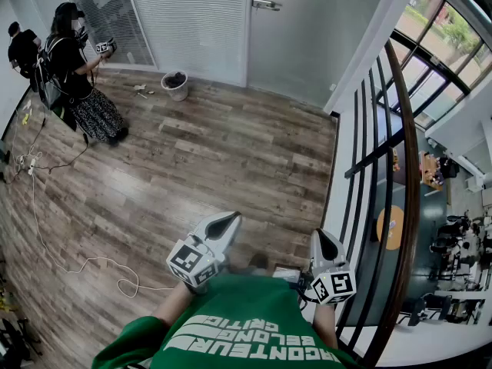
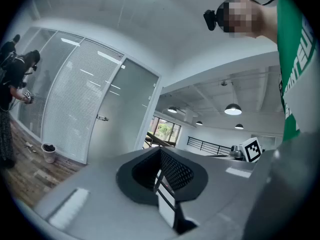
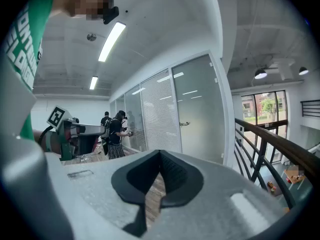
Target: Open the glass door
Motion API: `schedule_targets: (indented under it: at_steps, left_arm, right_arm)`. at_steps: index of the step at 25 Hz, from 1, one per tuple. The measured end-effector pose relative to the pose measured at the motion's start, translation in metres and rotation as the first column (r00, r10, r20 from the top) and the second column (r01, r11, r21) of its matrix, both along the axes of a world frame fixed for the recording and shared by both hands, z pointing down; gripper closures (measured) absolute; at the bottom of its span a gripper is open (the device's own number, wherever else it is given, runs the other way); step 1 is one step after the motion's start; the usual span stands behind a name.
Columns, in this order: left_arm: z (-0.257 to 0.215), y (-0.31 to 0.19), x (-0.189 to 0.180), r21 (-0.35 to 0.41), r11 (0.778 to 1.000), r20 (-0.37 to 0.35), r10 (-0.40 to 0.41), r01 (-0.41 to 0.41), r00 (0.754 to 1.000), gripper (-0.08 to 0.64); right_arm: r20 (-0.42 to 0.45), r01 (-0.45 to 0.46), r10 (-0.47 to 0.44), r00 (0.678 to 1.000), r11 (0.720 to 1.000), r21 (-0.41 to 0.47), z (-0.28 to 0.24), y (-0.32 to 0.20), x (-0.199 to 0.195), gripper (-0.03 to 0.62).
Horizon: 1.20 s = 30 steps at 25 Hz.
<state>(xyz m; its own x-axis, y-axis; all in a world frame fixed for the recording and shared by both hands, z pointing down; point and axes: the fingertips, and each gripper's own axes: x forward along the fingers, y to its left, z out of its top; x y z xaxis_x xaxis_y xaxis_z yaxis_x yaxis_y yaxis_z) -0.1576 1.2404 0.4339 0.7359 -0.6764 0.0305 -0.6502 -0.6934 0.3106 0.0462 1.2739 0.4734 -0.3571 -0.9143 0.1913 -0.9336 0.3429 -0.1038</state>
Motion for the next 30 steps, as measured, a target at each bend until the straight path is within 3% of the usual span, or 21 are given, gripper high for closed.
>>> schedule_targets:
  at_steps: [30]
  left_arm:
    - [0.005, -0.054, 0.066, -0.041, 0.997, 0.004, -0.064, 0.064, 0.998, 0.543]
  right_arm:
    - [0.050, 0.043, -0.041, 0.998, 0.998, -0.049, 0.021, -0.071, 0.073, 0.598]
